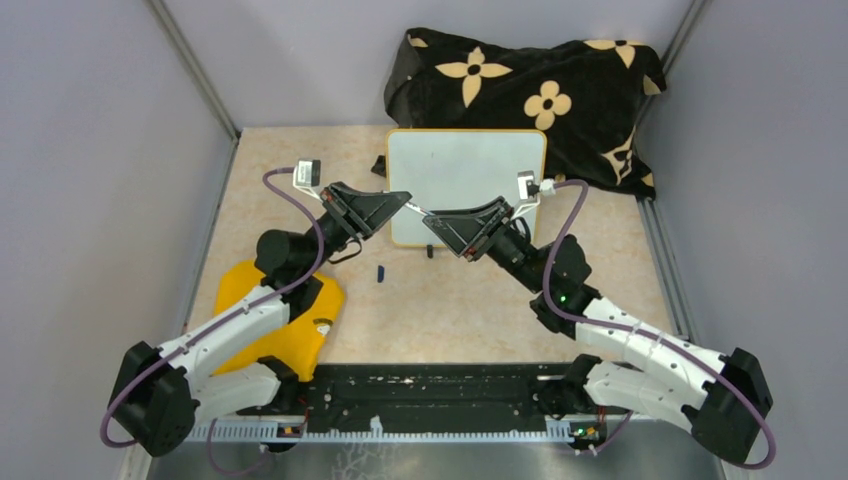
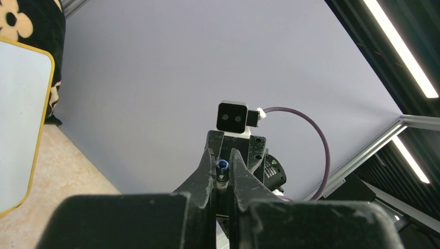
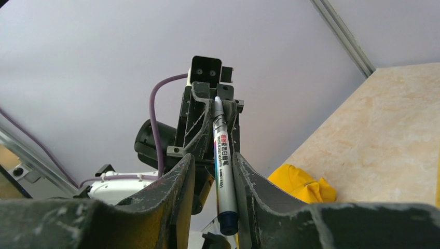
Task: Write a sentence on the whiteboard
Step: Adjust the whiteboard marker.
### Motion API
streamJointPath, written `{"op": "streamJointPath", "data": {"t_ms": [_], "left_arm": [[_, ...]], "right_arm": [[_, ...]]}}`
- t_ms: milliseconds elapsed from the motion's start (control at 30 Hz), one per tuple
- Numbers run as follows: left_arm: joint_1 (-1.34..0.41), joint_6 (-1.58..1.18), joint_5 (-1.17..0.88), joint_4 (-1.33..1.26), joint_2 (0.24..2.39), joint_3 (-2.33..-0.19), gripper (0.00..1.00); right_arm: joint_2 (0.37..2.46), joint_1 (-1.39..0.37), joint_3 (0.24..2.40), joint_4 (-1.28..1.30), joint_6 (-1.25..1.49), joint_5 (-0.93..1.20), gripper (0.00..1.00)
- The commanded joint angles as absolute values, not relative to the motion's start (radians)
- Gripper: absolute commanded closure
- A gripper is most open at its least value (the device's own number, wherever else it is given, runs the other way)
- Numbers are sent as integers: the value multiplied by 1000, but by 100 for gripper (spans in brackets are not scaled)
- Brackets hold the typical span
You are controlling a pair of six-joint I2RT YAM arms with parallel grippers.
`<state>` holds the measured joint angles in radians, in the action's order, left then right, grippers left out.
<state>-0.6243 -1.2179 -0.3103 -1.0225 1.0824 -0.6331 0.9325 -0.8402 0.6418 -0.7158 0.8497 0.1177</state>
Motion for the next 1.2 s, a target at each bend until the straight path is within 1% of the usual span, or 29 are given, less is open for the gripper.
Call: {"op": "streamJointPath", "data": {"t_ms": [0,100,467,933,1100,1167], "left_arm": [[-638,-1191,-291,-983,1067,-637,100],[-648,-1163,-301,-914,1073,-664,100],[-662,-1160,-292,-912,1084,-663,100],[-673,-1169,-268,-924,1089,-655,100],[-675,-1196,-243,-944,1086,-639,100],[-676,-1198,-239,-944,1087,-638,100]], "right_arm": [[934,-837,696,-771,864,114,70],[936,-838,690,-776,869,106,71],[940,-837,687,-775,878,98,71],[946,-836,684,-785,884,94,84],[953,-836,680,-799,892,99,79],[951,-836,678,-803,894,93,79]]}}
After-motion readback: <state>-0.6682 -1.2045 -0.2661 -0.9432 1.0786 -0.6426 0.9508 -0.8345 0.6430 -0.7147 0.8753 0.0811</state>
